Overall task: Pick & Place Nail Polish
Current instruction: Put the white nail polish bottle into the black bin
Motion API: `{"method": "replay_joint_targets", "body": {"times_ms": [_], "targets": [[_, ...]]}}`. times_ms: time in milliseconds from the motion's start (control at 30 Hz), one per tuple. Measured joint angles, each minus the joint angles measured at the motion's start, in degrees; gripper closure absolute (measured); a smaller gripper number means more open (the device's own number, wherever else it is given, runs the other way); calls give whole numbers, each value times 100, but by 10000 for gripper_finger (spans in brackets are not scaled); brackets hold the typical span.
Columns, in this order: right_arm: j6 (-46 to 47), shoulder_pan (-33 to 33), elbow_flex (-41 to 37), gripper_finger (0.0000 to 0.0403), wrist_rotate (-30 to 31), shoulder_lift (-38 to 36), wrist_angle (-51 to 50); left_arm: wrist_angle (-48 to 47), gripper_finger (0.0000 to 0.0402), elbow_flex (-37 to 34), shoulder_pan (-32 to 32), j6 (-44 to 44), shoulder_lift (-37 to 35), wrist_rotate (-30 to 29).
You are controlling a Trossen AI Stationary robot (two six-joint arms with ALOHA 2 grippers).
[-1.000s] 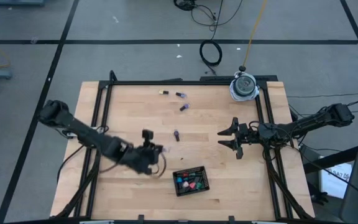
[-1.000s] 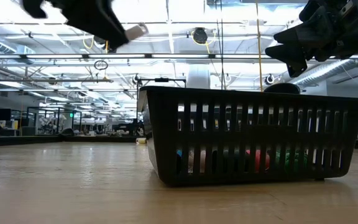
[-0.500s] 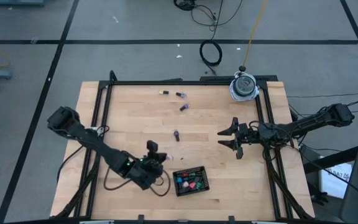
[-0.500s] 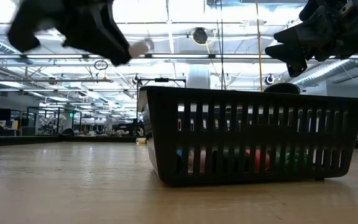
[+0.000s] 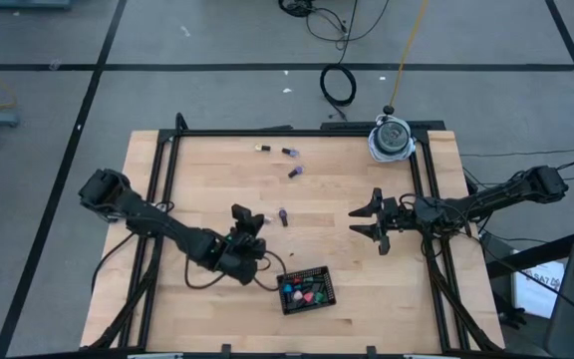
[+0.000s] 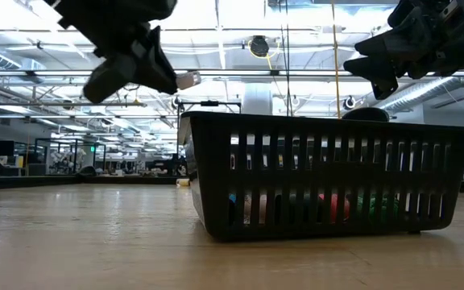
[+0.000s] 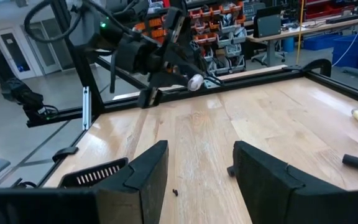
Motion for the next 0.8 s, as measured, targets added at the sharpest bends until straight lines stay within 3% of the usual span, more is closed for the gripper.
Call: {"method": "replay_joint_targets", "body": {"times_ms": [100, 267, 333, 567, 800], "targets": [[-1, 0, 0, 234, 0, -1, 0, 324, 367, 0, 101, -16, 0, 290], [-1, 0, 0, 234, 0, -1, 2, 962, 367, -74, 310, -156, -2, 1893], [-2, 0, 0, 234, 0, -1, 0, 1334, 367, -313, 372, 25, -14, 2107], [-2, -1, 0, 234, 0, -2, -4, 2867, 367, -1723, 793, -194, -602, 2351], [0, 0, 1, 234, 0, -2, 0, 6091, 367, -3712, 1271, -310, -1609, 3631]]}}
